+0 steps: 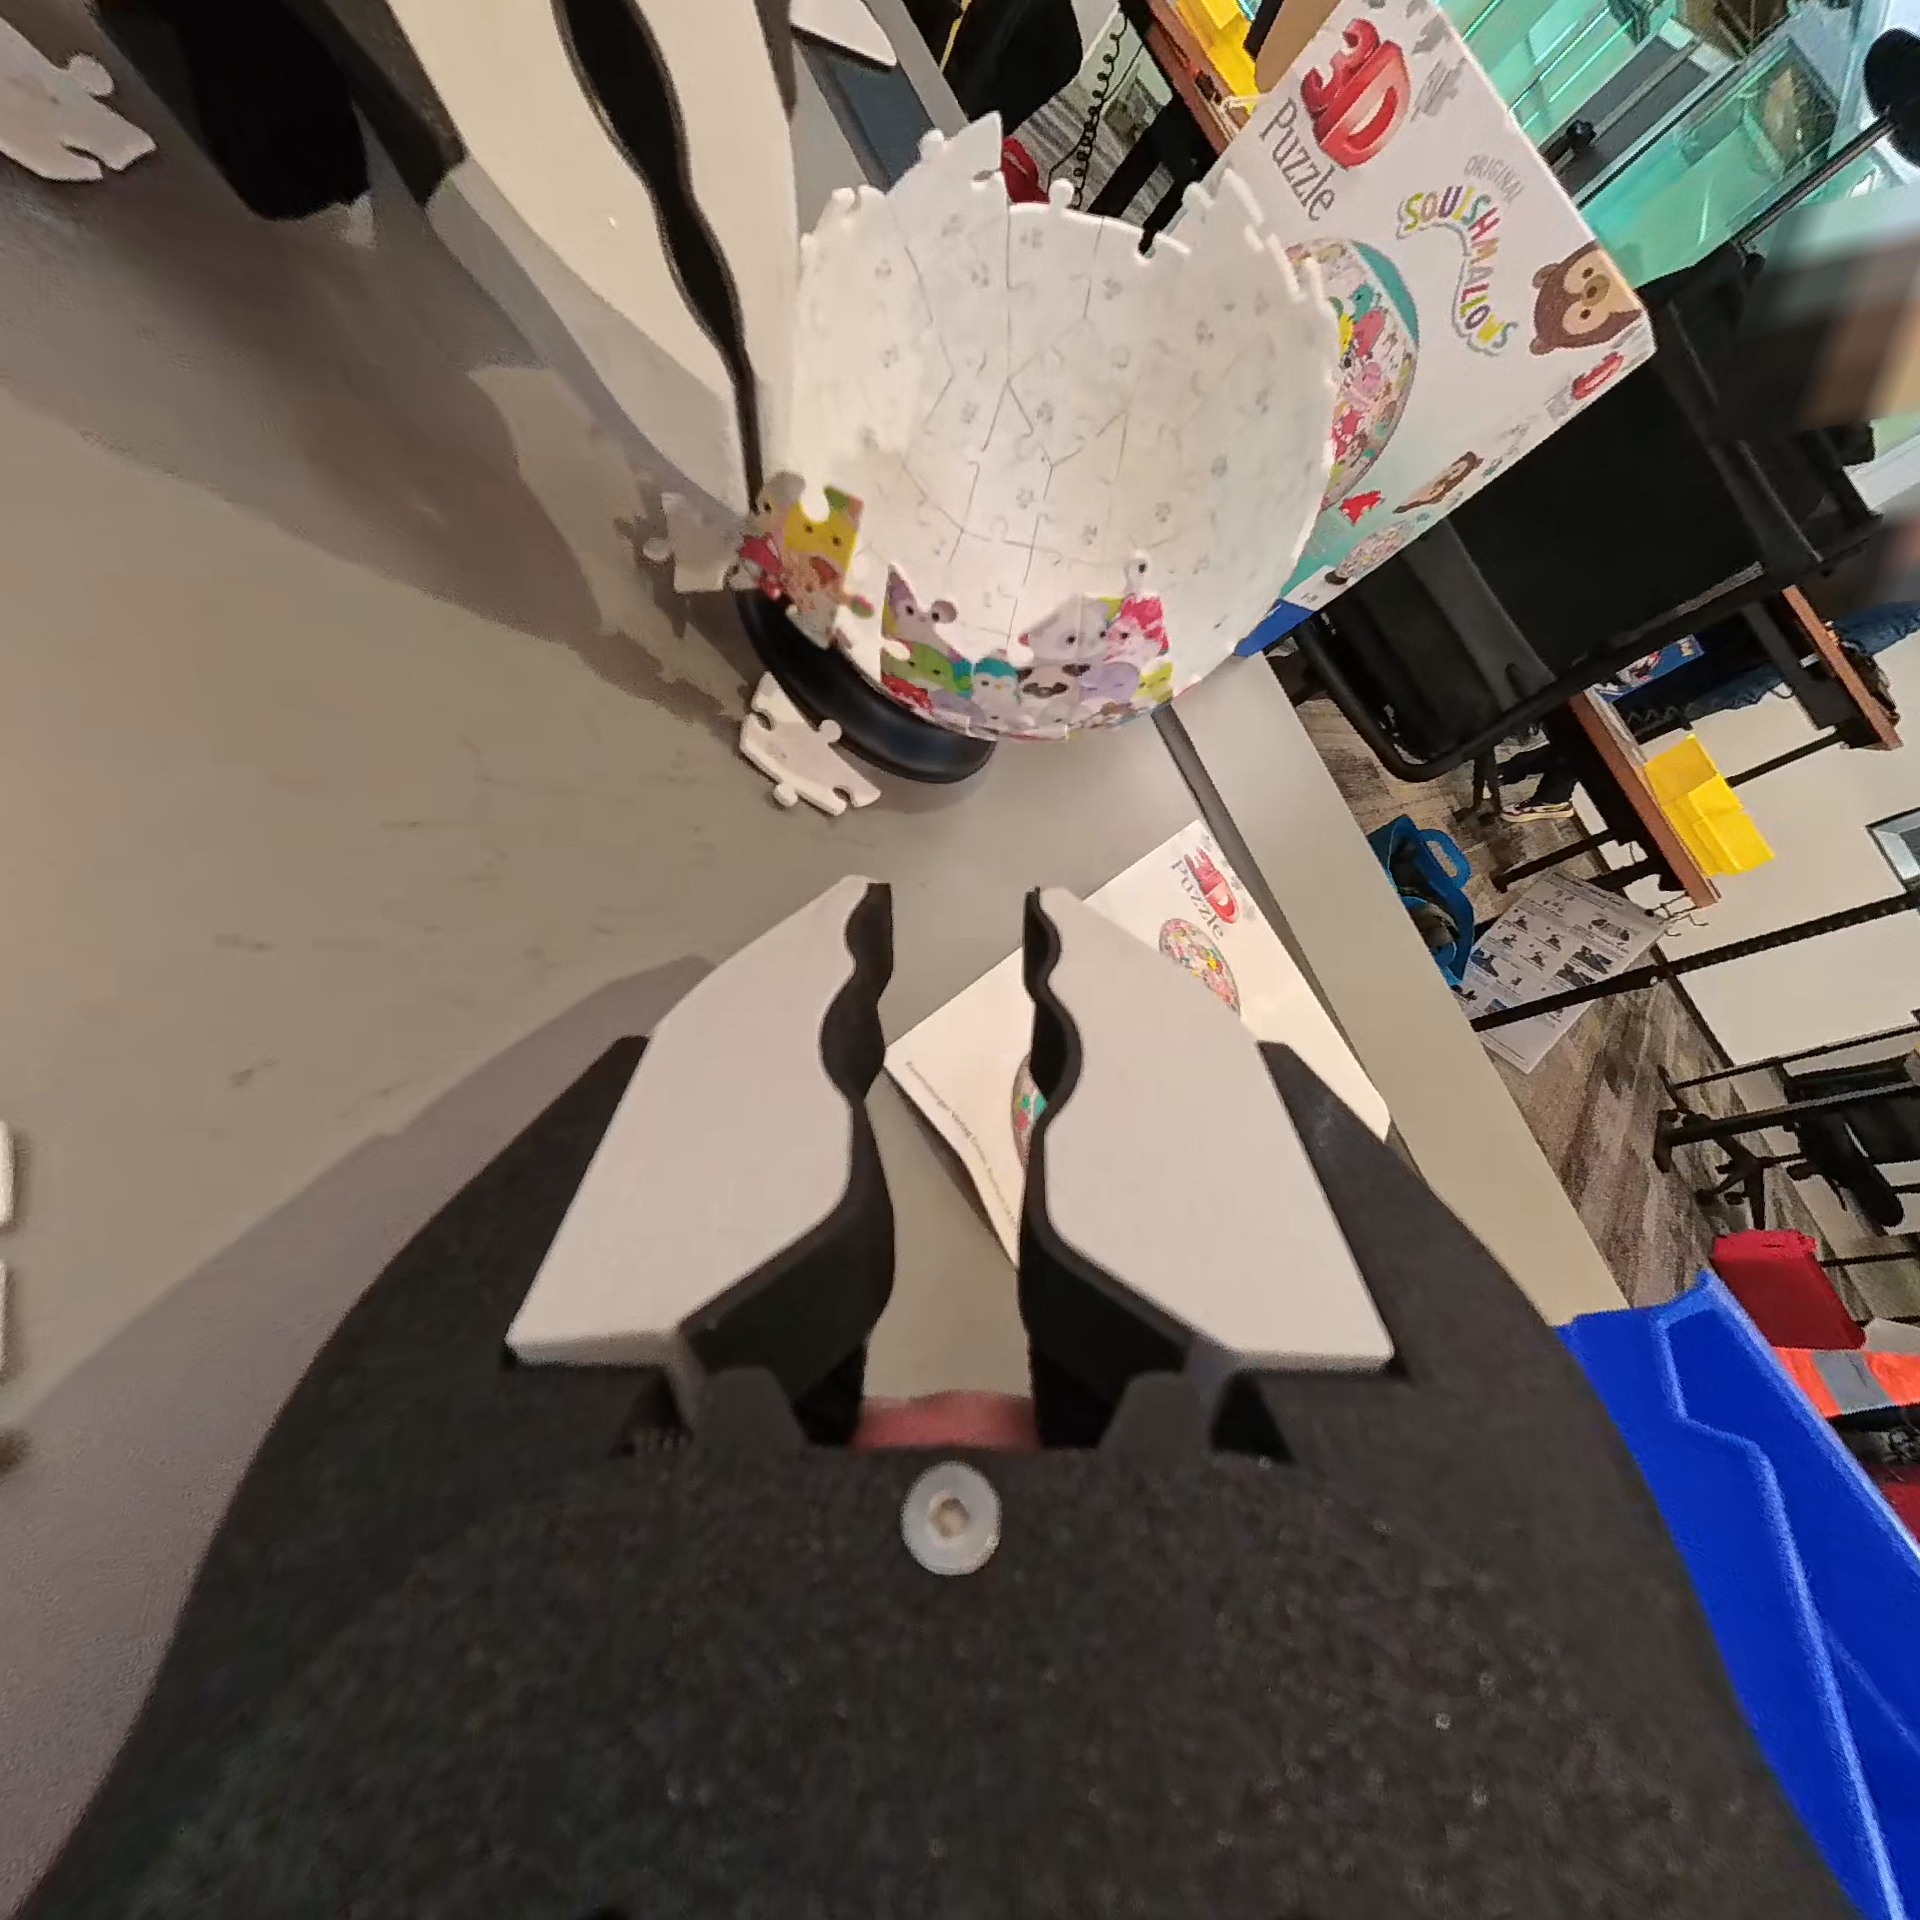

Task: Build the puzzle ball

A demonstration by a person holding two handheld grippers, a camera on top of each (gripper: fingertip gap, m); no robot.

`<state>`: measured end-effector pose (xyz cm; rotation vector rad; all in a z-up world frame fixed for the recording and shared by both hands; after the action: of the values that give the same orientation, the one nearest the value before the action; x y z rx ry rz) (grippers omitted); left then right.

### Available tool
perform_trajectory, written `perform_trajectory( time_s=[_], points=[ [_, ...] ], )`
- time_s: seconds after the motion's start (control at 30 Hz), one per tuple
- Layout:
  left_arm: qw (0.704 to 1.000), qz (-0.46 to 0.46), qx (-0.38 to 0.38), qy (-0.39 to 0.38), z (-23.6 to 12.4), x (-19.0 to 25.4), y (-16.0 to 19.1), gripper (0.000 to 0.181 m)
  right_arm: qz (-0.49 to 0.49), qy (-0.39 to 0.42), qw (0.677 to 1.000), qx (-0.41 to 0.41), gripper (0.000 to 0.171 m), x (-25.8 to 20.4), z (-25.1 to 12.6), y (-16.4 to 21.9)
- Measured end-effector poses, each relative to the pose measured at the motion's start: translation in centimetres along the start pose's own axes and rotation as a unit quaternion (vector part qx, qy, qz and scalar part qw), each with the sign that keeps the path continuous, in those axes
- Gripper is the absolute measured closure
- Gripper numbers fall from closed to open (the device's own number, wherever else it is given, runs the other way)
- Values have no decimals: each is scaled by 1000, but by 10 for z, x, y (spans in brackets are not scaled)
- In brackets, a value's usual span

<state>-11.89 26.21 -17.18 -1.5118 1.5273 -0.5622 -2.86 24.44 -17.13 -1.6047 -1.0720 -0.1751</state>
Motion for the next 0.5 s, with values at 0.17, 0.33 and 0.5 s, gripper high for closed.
perform_trajectory(
  time_s=[0.17,0.33,0.5],
  points=[
    [1000,6,-18,1,7,1,1,180,-3,1,1000,-1,147,1,-1,2],
    [1000,2,-15,-2,10,-2,0,180,-3,1,1000,-3,147,2,-1,4],
    [1000,8,-19,-9,12,-5,0,180,-11,-1,1000,-6,148,0,0,4]
  ],
)
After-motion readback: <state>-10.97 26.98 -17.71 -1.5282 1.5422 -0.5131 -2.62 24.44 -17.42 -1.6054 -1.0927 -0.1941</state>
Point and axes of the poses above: each gripper's, where its closed fingertips meet, z out along the fingers, y out of its underside, x = y × z across the jaws, the point moved 1 cm from there along -z, back along the fingers
